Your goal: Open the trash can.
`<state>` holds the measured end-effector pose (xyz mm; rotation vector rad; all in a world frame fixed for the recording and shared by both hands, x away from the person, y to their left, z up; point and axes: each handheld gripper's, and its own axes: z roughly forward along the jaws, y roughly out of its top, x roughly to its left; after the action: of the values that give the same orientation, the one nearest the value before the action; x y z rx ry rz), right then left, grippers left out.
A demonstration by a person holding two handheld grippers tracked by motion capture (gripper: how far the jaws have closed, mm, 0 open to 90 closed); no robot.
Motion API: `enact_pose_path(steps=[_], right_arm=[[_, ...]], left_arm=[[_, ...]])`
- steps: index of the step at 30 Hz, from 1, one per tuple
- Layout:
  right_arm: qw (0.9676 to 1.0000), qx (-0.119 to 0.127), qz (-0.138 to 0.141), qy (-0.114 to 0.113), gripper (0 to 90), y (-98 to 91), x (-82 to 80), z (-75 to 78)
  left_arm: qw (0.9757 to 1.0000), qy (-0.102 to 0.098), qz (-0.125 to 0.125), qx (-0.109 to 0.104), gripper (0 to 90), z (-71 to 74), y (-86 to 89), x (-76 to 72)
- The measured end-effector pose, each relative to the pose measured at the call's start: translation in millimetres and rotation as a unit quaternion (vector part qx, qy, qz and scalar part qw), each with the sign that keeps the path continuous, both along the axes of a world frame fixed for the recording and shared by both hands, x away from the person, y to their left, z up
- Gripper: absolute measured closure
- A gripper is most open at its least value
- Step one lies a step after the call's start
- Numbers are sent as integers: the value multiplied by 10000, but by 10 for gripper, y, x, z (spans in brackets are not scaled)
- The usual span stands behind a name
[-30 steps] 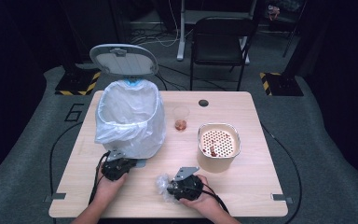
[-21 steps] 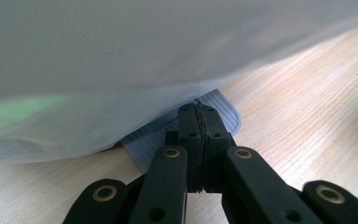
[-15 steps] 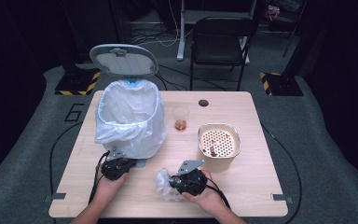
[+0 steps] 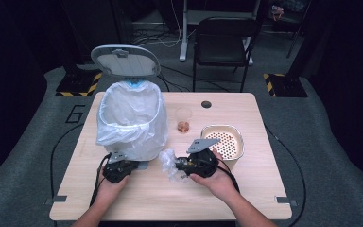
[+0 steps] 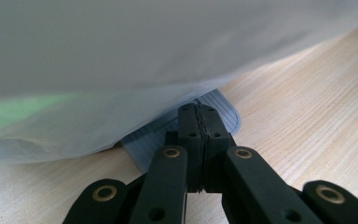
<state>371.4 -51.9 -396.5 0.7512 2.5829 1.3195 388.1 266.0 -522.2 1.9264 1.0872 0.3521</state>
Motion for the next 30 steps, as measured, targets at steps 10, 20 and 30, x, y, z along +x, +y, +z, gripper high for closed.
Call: enact_pose_path(steps=[10,20,30], right_arm=[[9993,181,18,-336,737,-6,228,697],[9973,343,191,-619,737,340,538,1302],[9967,409,279,-644,735,883,869,1350]], left_arm=[[10000,-26,-31,59,892,0,9,4],[10000,-24,10,75,892,-5,7,0],[9999,-25,58,-138,892,-17,1,3]])
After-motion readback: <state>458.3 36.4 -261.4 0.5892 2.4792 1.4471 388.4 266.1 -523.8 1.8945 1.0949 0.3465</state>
